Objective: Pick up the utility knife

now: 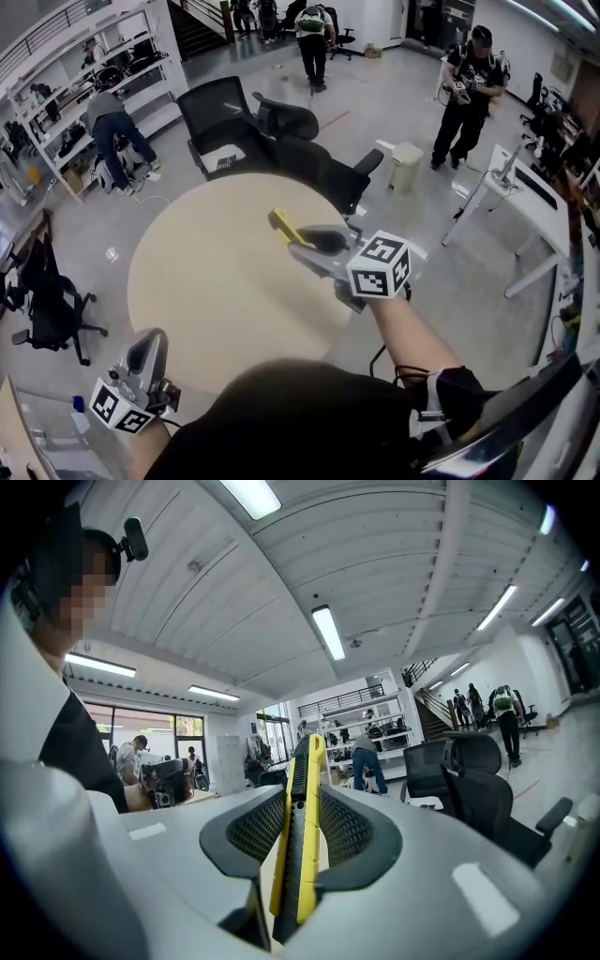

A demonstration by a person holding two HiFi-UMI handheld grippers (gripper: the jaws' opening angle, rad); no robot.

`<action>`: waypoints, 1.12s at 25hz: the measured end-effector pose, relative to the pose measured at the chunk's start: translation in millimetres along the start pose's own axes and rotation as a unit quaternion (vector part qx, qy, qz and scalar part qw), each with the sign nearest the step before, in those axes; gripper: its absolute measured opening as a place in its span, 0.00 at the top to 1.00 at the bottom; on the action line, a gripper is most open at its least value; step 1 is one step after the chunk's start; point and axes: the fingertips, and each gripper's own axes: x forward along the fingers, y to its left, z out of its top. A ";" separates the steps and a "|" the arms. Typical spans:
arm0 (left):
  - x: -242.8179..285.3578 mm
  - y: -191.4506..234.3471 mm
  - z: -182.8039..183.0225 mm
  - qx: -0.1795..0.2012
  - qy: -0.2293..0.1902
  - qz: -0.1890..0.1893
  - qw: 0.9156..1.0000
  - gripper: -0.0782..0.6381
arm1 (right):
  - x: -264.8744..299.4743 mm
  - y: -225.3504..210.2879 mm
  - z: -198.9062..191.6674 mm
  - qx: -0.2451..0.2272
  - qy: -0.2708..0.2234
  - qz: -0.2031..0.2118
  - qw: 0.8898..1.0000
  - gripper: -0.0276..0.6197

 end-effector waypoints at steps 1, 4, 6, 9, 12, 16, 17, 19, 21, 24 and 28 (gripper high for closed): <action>-3.8 4.9 0.1 -0.003 -0.004 -0.002 1.000 0.91 | 6.1 6.0 0.8 0.003 -0.002 0.004 1.000 0.76; -9.8 11.1 1.1 -0.003 -0.015 -0.005 1.000 0.91 | 16.8 18.6 5.9 0.008 -0.005 0.018 1.000 0.76; -11.5 8.8 0.6 -0.007 -0.025 -0.005 1.000 0.91 | 15.8 20.6 10.1 0.006 -0.004 0.022 1.000 0.76; -12.9 4.8 -3.3 -0.014 -0.029 -0.003 0.999 0.91 | 9.0 18.6 12.1 0.002 -0.002 0.020 1.000 0.76; -11.3 1.5 -1.7 -0.011 -0.032 0.004 0.999 0.91 | 4.5 12.6 12.3 0.003 -0.002 0.019 1.000 0.76; -6.0 -1.3 2.2 0.000 -0.040 0.009 0.999 0.91 | 6.6 7.6 12.3 -0.002 0.000 0.028 1.000 0.76; -4.9 -1.9 1.4 0.000 -0.040 0.010 0.999 0.91 | 6.6 6.4 11.5 -0.003 0.001 0.030 1.000 0.76; -3.0 -3.4 0.5 0.001 -0.038 0.012 0.999 0.91 | 5.6 3.4 11.4 -0.004 0.002 0.032 0.999 0.76; -2.9 -4.6 1.2 0.002 -0.039 0.015 0.999 0.91 | 4.4 1.5 13.3 -0.004 0.001 0.033 0.999 0.76; -5.7 -5.3 2.5 0.001 -0.042 0.020 0.999 0.91 | 4.2 3.1 15.7 -0.009 0.000 0.036 0.999 0.76; -6.8 -5.5 1.8 0.001 -0.044 0.023 0.999 0.91 | 4.5 4.0 15.7 -0.013 0.002 0.039 0.999 0.76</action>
